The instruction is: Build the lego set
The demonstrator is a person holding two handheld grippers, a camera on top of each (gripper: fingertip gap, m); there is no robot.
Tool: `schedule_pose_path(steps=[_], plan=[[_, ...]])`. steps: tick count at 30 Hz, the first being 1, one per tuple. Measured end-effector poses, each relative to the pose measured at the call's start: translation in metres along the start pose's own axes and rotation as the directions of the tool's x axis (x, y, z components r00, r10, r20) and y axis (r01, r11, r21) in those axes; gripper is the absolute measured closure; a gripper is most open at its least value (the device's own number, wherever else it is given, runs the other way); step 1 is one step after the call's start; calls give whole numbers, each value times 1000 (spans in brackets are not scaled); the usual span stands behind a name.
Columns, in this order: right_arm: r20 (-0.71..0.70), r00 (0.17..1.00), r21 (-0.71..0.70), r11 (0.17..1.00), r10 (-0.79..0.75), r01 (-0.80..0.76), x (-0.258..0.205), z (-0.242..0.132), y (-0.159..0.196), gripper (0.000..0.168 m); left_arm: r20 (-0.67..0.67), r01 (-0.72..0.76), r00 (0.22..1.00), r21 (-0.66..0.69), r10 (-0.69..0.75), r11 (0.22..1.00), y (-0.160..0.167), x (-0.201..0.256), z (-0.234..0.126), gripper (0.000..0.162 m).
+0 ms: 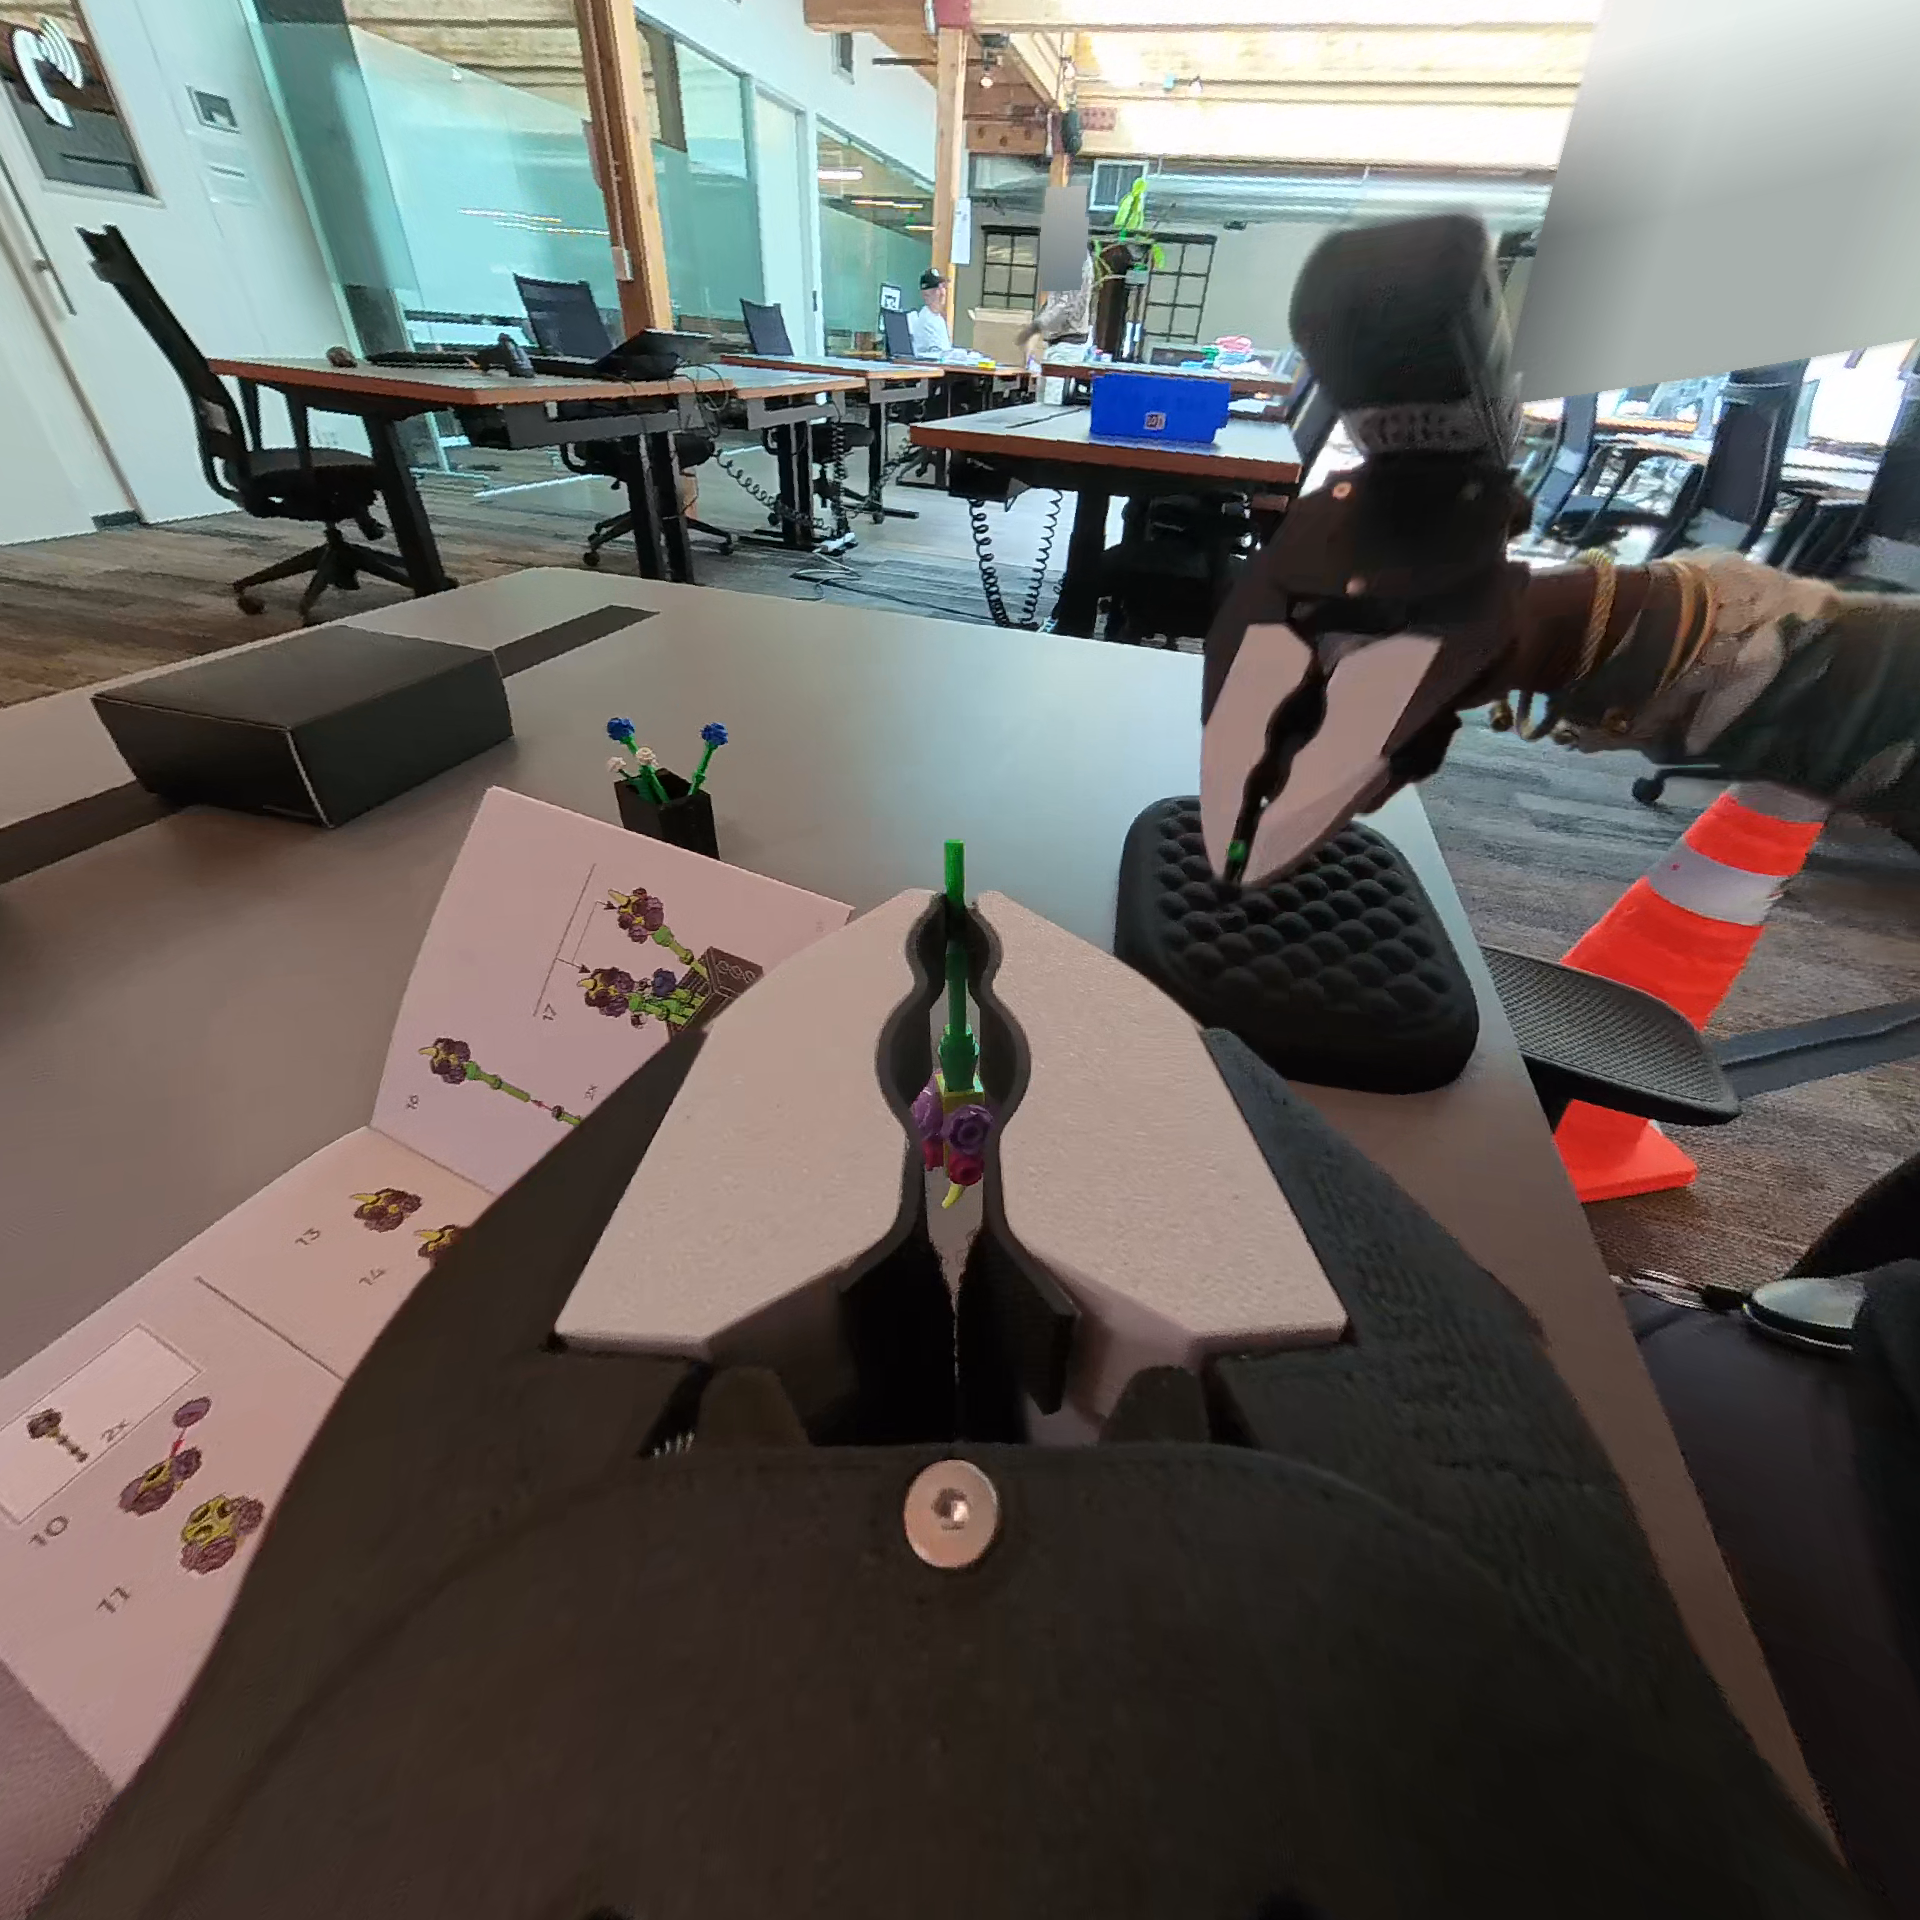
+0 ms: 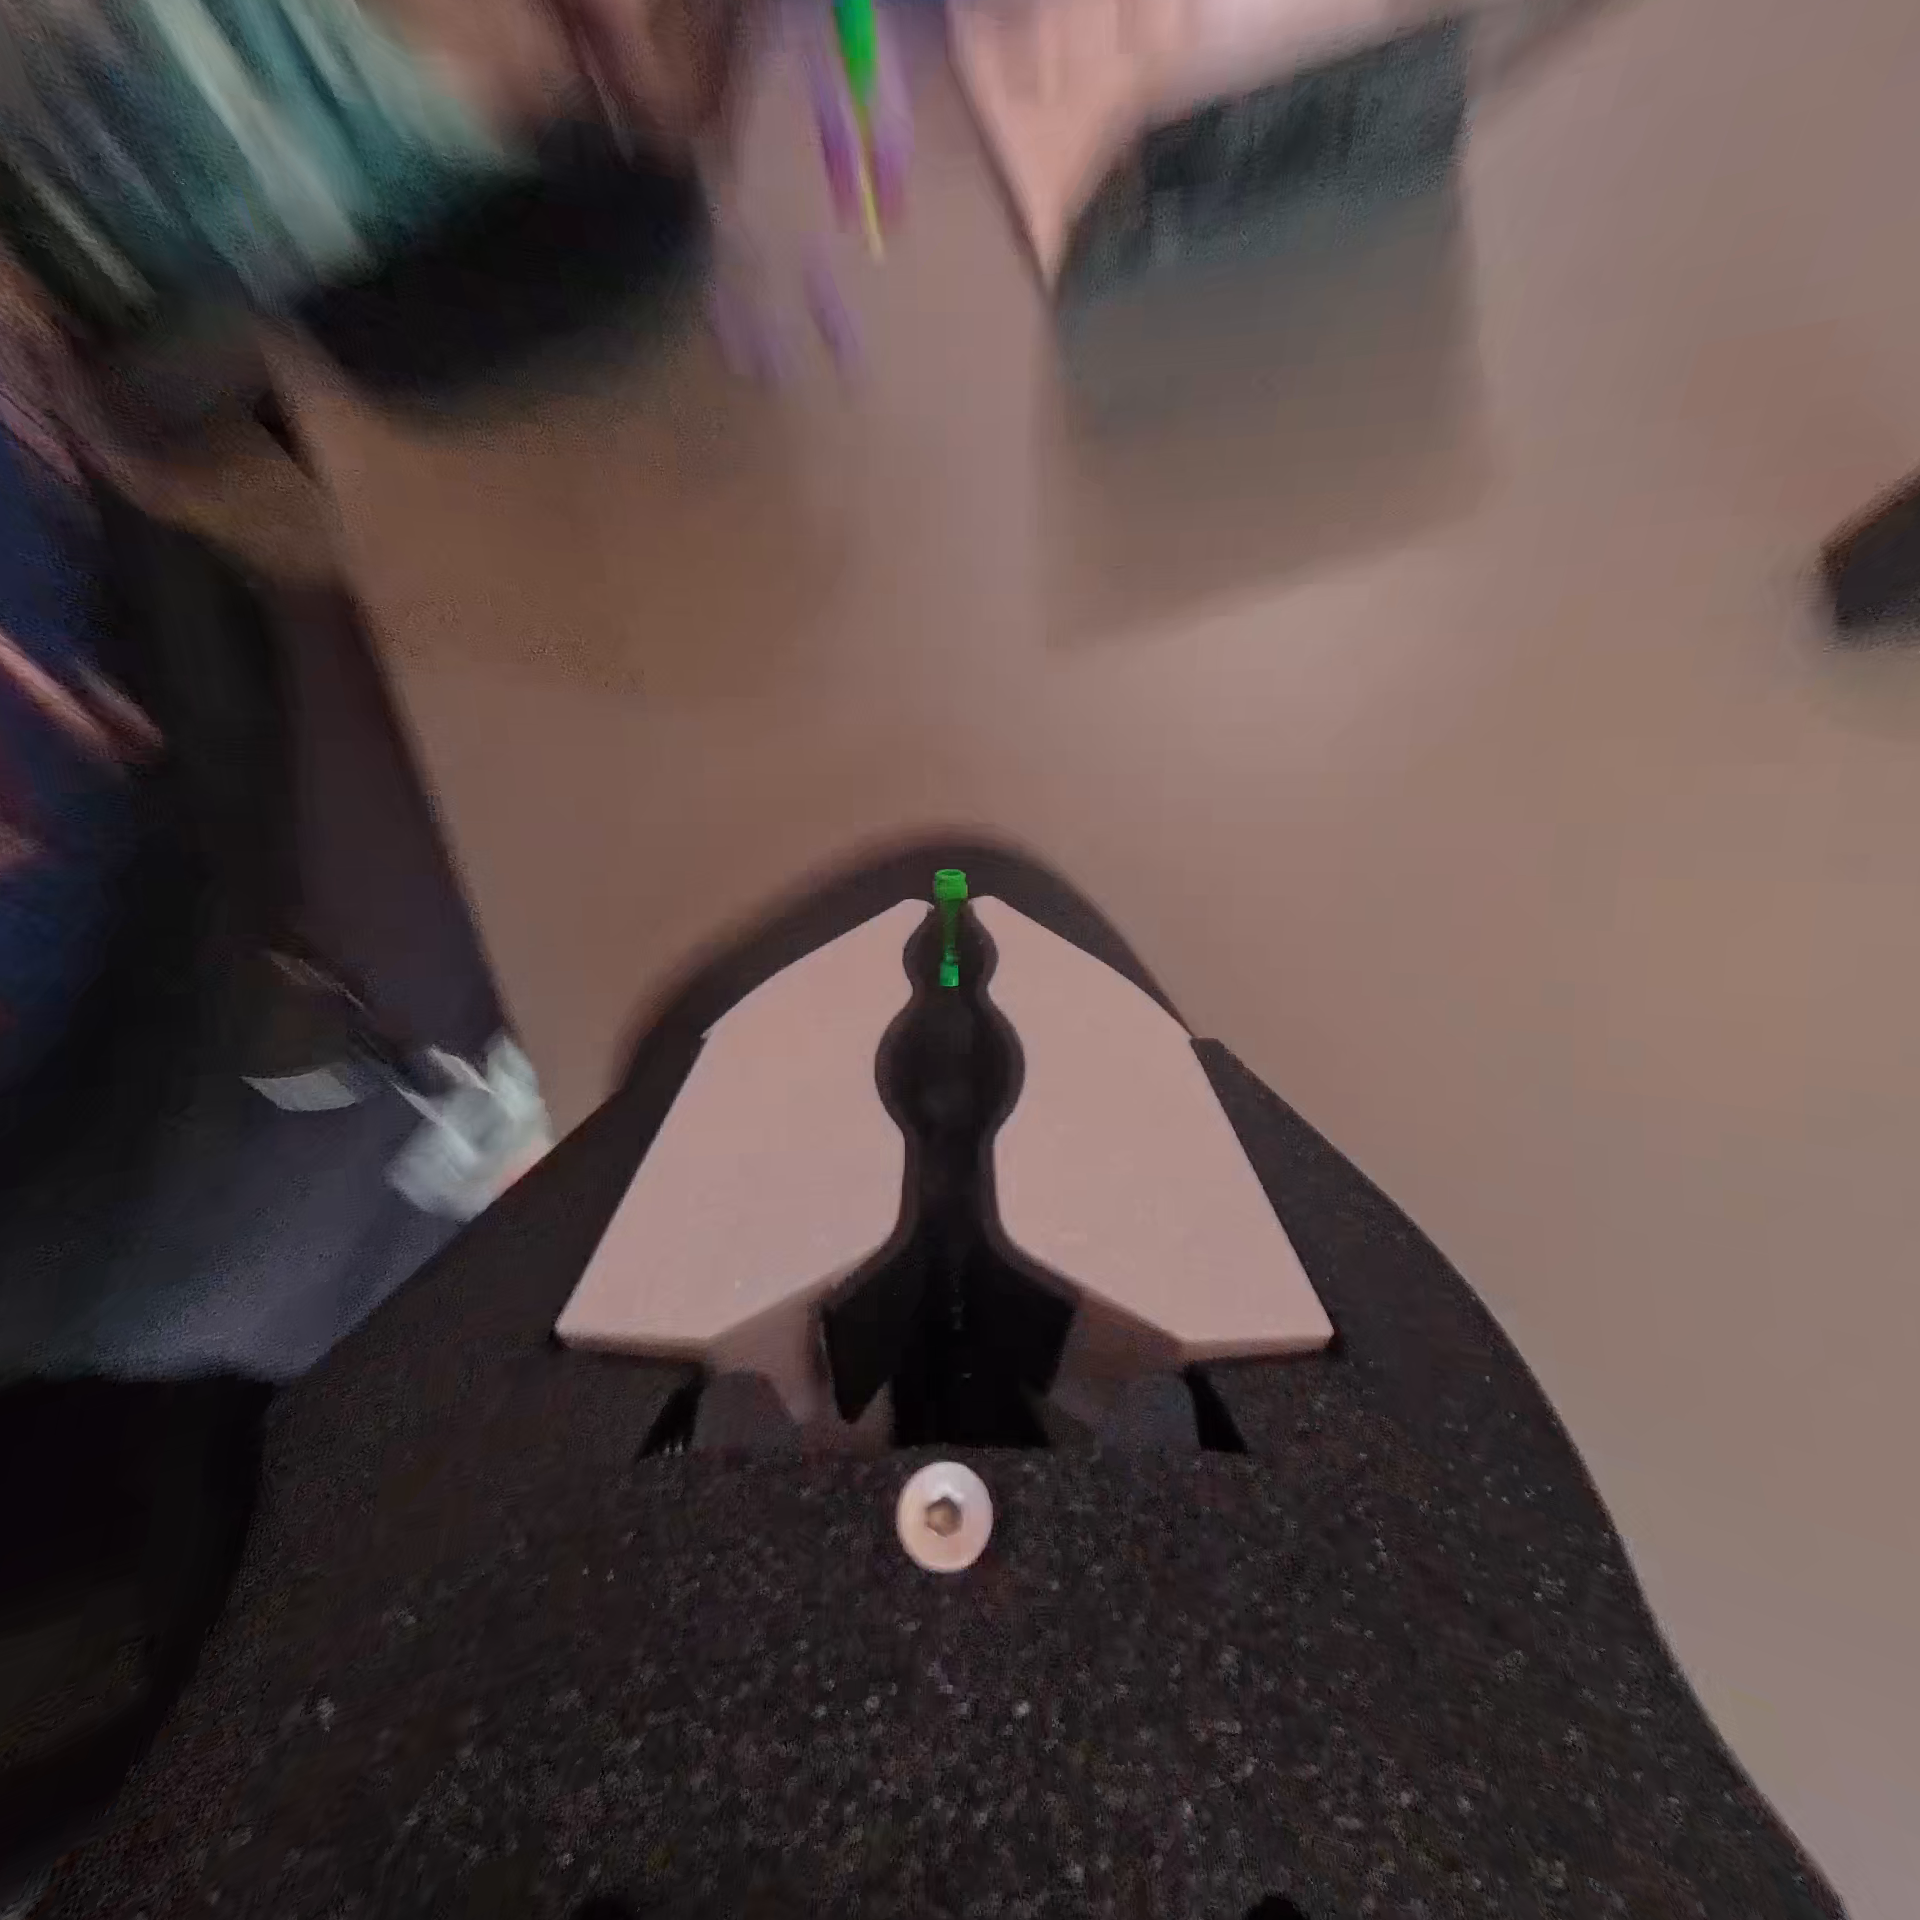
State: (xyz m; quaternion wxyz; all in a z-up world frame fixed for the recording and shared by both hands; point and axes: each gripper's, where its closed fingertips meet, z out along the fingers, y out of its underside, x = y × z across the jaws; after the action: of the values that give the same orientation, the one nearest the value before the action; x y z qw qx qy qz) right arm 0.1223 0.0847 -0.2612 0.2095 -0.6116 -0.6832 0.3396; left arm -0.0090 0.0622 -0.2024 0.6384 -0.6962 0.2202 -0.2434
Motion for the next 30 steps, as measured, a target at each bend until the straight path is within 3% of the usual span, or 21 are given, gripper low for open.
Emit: schedule_pose_path(steps=[3, 6, 8, 9, 13, 18, 21, 25, 28, 30], plan=[[64, 997, 450, 890, 51, -75, -9, -20, -76, 165, -14, 8, 1000, -1, -8, 1000, 0, 2, 0, 159], [216, 974, 807, 548, 74, -221, -7, -47, -138, 165, -36, 52, 998, 21, -51, 998, -3, 3, -1, 159], [385, 921, 859, 341, 66, -383, -1, -44, -159, 165, -63, 103, 993, 30, -101, 994, -5, 4, -1, 159], [480, 876, 837, 277, 46, -472, 0, -35, -167, 166, -76, 127, 989, 35, -125, 991, -5, 4, -2, 159], [699, 714, 701, 165, 33, -694, 7, 5, -183, 165, -109, 204, 974, 38, -199, 978, -6, 4, -4, 159], [724, 685, 658, 217, 79, -721, 5, 31, -186, 165, -176, 321, 935, 57, -307, 945, -10, 4, -6, 159], [694, 708, 648, 317, 129, -693, 0, 42, -185, 166, -209, 361, 915, 47, -344, 931, -10, 6, -6, 159], [601, 785, 631, 512, 153, -583, -3, 44, -178, 165, -217, 397, 898, 23, -383, 917, -6, 6, -6, 160], [633, 769, 595, 580, 87, -556, -6, 45, -170, 165, -218, 437, 875, -32, -433, 899, 0, 7, -5, 159], [680, 731, 570, 584, 61, -578, -7, 49, -166, 165, -210, 442, 869, -76, -448, 894, 6, 9, -3, 159]])
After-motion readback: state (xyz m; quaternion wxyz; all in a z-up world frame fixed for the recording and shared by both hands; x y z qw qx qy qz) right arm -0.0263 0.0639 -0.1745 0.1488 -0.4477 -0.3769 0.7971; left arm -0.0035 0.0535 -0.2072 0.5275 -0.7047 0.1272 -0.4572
